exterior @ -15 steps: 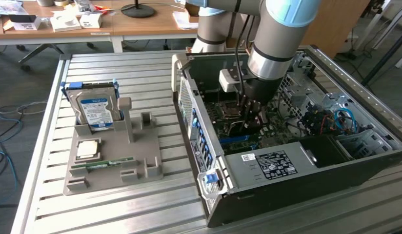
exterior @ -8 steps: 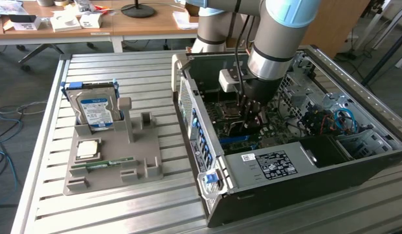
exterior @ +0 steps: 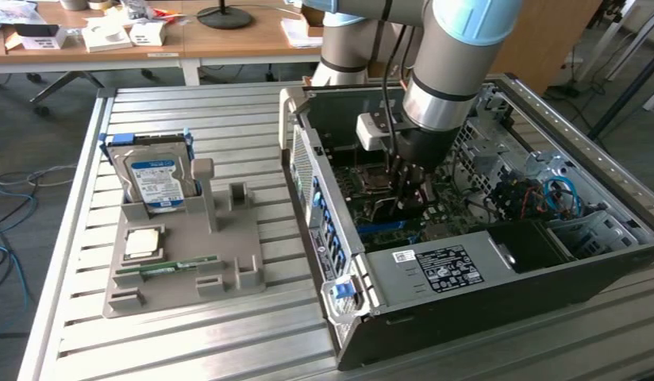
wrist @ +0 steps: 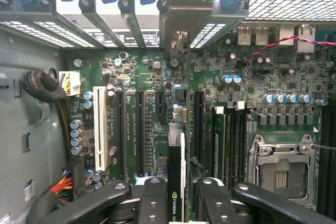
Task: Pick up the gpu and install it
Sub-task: 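Insert the gpu into the slot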
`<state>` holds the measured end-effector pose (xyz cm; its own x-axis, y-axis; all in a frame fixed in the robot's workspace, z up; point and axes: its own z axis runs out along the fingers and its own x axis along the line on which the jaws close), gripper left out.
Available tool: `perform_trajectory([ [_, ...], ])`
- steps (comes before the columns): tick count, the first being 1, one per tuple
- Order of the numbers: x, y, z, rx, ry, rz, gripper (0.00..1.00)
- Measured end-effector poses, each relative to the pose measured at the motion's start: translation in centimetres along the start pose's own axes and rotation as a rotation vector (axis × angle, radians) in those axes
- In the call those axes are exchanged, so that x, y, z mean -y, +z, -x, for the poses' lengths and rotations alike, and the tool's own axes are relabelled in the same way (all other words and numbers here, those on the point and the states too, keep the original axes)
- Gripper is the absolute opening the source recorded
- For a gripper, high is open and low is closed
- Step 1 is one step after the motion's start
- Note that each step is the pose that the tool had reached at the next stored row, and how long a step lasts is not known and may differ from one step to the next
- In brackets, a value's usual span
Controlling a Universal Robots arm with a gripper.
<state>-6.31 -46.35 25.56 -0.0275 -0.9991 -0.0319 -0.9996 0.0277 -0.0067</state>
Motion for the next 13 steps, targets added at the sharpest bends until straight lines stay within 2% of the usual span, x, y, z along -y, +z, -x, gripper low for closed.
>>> perform_trajectory([
  [8,0.0,0.02,-0.01,-0.0008,0.002,0.0,0.26],
  [13,0.0,0.04,-0.01,-0.0043,0.006,-0.0004,0.26],
])
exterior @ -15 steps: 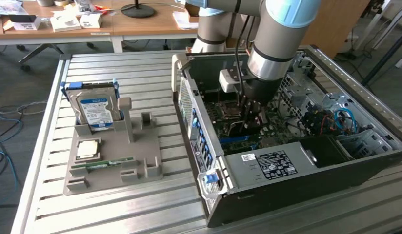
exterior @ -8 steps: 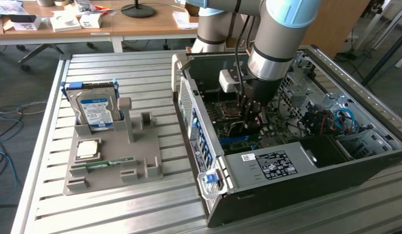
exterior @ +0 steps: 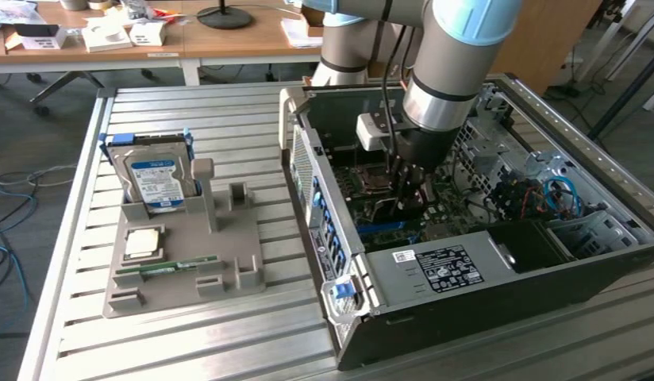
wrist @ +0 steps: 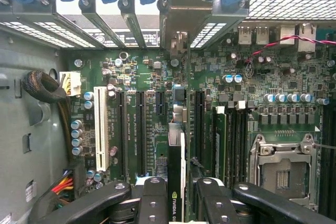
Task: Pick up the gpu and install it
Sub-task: 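Insert the gpu into the slot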
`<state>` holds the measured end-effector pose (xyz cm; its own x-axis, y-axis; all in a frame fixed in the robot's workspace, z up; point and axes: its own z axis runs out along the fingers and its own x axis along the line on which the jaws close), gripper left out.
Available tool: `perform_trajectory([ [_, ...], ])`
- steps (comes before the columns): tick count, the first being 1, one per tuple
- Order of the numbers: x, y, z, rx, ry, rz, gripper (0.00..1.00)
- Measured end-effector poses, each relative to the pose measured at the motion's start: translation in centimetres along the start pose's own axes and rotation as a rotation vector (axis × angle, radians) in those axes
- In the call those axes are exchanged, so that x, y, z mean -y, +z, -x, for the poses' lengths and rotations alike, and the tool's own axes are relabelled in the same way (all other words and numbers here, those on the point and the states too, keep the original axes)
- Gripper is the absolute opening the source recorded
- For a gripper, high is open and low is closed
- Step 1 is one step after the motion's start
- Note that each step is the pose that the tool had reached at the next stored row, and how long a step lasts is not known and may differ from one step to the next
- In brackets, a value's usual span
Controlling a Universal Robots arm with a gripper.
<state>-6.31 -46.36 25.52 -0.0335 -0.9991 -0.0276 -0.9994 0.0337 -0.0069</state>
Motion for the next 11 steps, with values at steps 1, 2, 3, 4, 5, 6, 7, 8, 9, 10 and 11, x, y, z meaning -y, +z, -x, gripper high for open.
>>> perform_trajectory([
  [1,0.0,0.0,0.0,-0.0015,0.001,0.0,0.26],
  [2,0.0,-0.01,-0.01,-0.0025,0.001,0.0,0.26],
  [3,0.0,-0.01,-0.01,-0.0032,0.001,0.0,0.26],
  [4,0.0,-0.01,0.0,-0.0037,0.001,-0.0001,0.26],
  [5,0.0,0.0,0.0,-0.0042,0.001,-0.0001,0.26],
  [6,0.0,0.0,0.0,-0.0047,0.001,-0.0001,0.26],
  [7,0.0,0.0,0.0,-0.005,0.001,-0.0001,0.26],
  [8,0.0,0.0,0.0,-0.005,0.001,-0.0001,0.26],
  [9,0.0,0.01,0.0,-0.0051,0.001,0.0,0.26],
  [10,0.0,0.03,0.0,-0.0051,0.001,-0.0001,0.26],
  [11,0.0,0.1,0.0,-0.0046,0.001,-0.0003,0.26],
])
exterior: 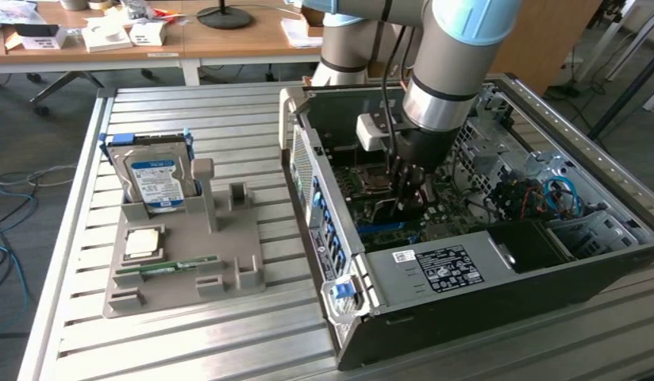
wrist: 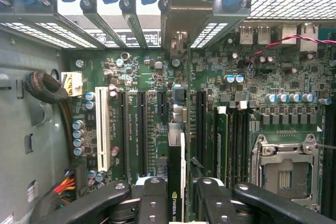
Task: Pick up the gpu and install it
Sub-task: 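Insert the gpu into the slot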
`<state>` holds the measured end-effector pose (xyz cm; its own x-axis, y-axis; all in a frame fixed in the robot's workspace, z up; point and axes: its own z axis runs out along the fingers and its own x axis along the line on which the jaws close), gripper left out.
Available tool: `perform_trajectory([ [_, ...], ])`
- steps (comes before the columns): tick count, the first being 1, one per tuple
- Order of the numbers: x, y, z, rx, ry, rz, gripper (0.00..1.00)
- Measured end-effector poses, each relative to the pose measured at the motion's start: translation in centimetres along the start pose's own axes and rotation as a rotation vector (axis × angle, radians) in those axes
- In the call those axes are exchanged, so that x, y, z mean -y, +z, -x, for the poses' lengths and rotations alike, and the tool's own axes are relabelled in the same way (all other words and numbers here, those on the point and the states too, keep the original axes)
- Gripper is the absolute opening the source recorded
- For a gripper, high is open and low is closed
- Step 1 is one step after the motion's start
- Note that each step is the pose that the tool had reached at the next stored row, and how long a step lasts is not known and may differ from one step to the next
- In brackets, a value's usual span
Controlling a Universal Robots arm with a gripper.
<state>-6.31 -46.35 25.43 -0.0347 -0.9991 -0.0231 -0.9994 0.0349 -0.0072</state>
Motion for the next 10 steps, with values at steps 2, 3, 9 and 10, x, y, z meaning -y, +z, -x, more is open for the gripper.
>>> perform_trajectory([
  [2,-0.04,0.05,-0.01,-0.0004,0.0,0.0001,0.26],
  [3,-0.04,0.05,0.0,-0.0002,0.0,0.0002,0.26],
  [9,-0.04,0.05,-0.01,0.001,0.0,0.0002,0.26],
  [10,-0.04,0.05,-0.01,0.0018,0.0,0.0002,0.26],
])
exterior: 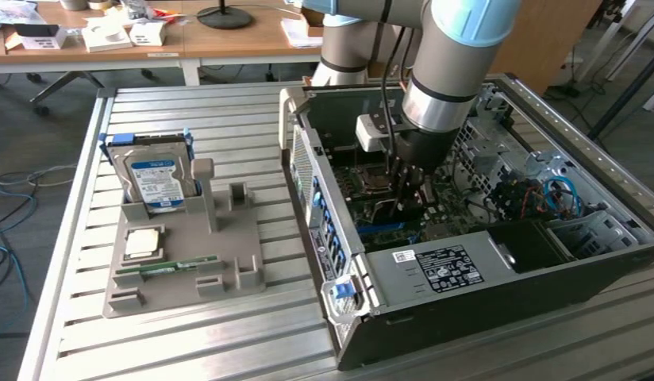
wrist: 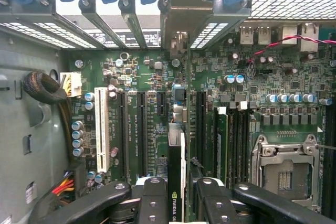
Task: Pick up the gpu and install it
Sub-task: 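Insert the gpu into the slot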
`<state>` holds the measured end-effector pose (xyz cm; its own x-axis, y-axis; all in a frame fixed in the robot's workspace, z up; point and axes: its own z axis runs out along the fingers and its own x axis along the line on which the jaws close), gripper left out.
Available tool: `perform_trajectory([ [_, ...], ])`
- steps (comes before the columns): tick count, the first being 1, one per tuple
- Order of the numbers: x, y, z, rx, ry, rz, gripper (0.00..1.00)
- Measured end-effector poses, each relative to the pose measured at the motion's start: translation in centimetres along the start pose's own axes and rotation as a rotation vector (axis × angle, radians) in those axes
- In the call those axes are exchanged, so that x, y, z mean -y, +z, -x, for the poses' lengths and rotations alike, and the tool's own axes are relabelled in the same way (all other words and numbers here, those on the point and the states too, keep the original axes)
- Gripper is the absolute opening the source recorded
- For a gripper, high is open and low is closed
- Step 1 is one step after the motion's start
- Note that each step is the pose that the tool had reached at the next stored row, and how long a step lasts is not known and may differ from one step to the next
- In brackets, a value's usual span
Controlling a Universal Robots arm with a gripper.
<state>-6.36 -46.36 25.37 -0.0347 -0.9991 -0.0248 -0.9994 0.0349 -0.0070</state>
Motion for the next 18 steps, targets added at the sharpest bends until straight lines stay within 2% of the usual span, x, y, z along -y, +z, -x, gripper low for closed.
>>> perform_trajectory([
  [4,0.0,0.0,0.0,0.0043,0.0,0.0002,0.26],
  [18,-0.13,0.24,-0.01,0.0044,0.0,0.0002,0.26],
])
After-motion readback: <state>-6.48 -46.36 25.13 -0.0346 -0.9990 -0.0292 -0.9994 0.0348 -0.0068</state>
